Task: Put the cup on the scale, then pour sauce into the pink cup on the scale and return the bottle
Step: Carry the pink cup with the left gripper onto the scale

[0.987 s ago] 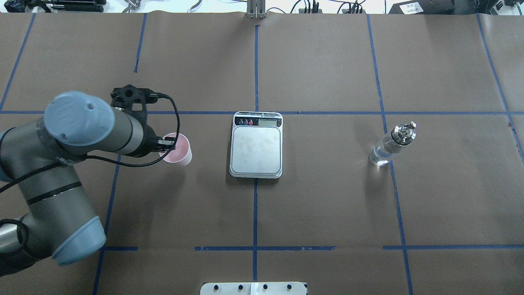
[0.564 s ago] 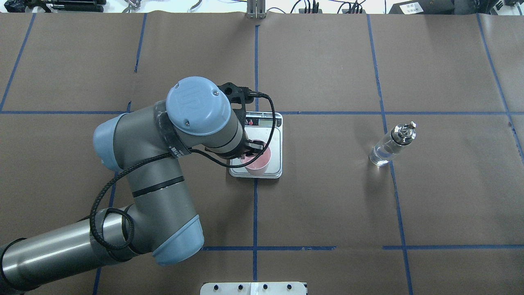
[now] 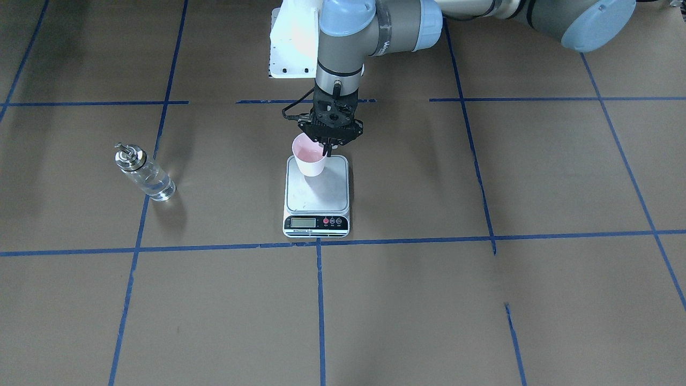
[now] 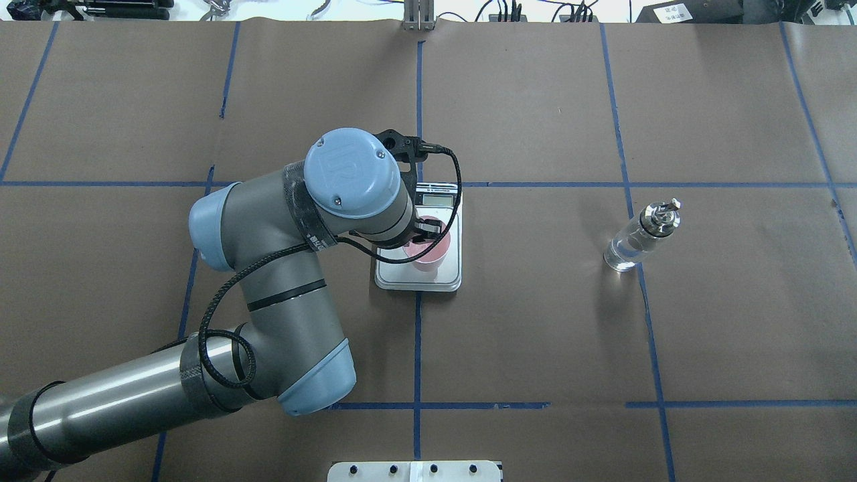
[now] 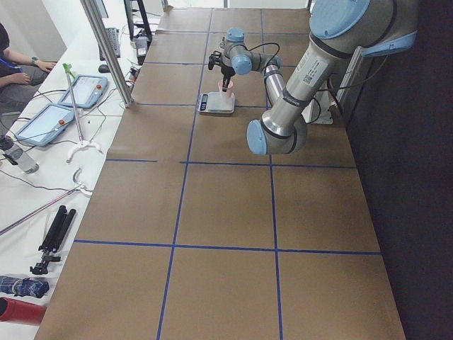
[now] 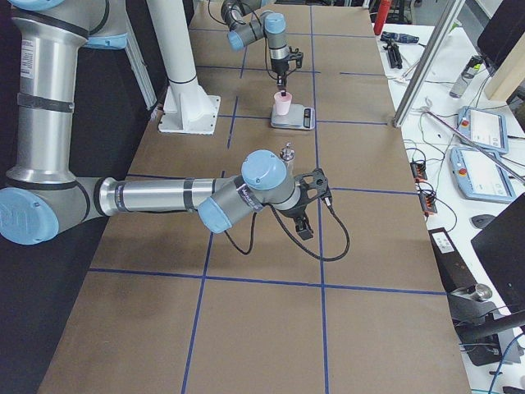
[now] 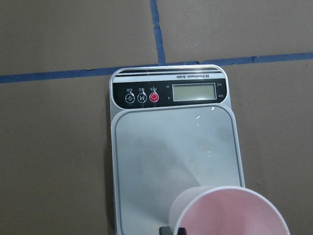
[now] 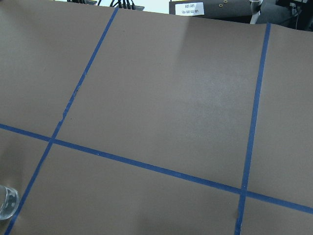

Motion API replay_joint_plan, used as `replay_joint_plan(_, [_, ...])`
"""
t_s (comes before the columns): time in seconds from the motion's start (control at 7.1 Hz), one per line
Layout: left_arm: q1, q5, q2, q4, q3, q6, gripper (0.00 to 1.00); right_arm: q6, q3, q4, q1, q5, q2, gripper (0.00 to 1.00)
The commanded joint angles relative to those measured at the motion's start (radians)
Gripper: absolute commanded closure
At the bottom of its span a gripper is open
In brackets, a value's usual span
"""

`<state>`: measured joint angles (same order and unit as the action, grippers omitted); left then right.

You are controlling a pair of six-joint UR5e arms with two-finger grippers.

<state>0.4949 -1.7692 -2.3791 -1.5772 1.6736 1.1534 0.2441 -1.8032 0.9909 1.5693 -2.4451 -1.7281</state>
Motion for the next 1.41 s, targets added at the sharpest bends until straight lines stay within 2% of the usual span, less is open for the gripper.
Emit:
replay_joint_plan(0.0, [0.016, 0.002, 0.000, -0.018, -0.011, -0.001, 1.00, 0.000, -0.001, 0.000, 0.000, 0.000, -0.002, 0.00])
replay_joint_plan(0.42, [0.031, 0.002, 0.000, -0.098, -0.087, -0.006, 1.00, 0.000, 0.001, 0.000, 0.000, 0.002, -0.002, 0.00])
replay_joint_plan(0.56, [0.031, 0.000, -0.002, -0.101, -0.087, -0.007, 0.96, 0.000, 0.001, 0.000, 0.000, 0.002, -0.002, 0.00])
replay_joint_plan(0.7, [0.030, 0.000, 0.000, -0.102, -0.086, -0.009, 0.65, 0.000, 0.001, 0.000, 0.000, 0.002, -0.002, 0.00])
replay_joint_plan(0.85, [0.031, 0.000, 0.001, -0.102, -0.086, -0.011, 0.13, 0.000, 0.001, 0.000, 0.000, 0.002, -0.002, 0.00])
replay_joint_plan(0.99, [0.031, 0.000, 0.006, -0.102, -0.080, -0.012, 0.00, 0.000, 0.001, 0.000, 0.000, 0.002, -0.002, 0.00])
replay_joint_plan(1.13, [0.034, 0.002, 0.006, -0.098, -0.059, -0.017, 0.00, 0.001, 0.001, 0.000, 0.000, 0.002, -0.002, 0.00])
replay_joint_plan(1.27, [0.078, -0.004, 0.023, -0.057, 0.013, -0.093, 0.00, 0.012, -0.002, -0.001, 0.000, 0.002, -0.001, 0.00])
